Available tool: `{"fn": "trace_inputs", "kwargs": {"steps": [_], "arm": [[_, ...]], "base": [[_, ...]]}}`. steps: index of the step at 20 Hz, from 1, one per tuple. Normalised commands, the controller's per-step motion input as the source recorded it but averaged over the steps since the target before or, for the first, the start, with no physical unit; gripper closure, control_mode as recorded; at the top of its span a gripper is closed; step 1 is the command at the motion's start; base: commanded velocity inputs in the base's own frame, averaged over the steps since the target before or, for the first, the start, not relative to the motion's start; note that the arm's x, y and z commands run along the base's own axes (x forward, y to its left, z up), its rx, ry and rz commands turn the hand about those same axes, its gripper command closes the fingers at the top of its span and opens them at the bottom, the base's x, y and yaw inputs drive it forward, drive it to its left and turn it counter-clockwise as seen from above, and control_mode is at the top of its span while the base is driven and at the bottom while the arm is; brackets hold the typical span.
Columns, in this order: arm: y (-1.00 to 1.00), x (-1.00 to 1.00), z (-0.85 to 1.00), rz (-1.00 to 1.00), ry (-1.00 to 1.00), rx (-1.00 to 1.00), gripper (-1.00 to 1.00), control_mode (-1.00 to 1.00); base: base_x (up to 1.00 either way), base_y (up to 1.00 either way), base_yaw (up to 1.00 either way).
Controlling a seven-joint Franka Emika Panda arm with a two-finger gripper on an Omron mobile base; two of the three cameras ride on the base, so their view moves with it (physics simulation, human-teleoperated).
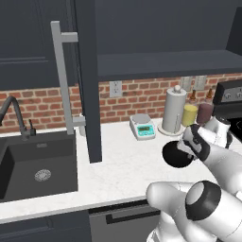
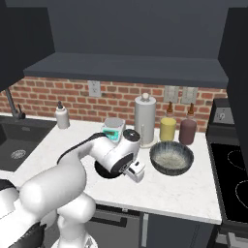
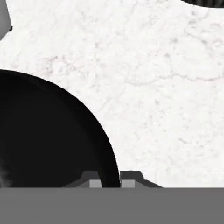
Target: Pick up the bowls on the counter and stack them on top of one another in the open cabinet. Place the smaller bowl on top of the larger bowl.
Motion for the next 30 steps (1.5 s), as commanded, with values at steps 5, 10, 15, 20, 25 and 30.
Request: {"fn": "trace_inputs", "kwargs": {"steps": [5,10,15,20,25,30], "arm": [[-0.77,0.01,0.86,-0.47,-0.17,0.1,1.0,-1.0],[-0.94,0.32,0.57,-0.56,0.0,0.11,1.0,-1.0],[-0.99,0.49,0.54,-0.49,0.08,0.18,1.0,-1.0],[-0.81,0.48,0.14,-0.22,0.04,0.11,1.0,-1.0],[-0.25,0.16,-0.21,0.0,0.0,0.0,1.0,-1.0],[-0.03,0.13,-0.62,0.0,0.03,0.0,1.0,-1.0]], "base": [[0.0,0.0,0.0],[0.0,0.0,0.0],[0.0,0.0,0.0],[0.0,0.0,0.0],[0.0,0.0,0.0],[0.0,0.0,0.0]]}}
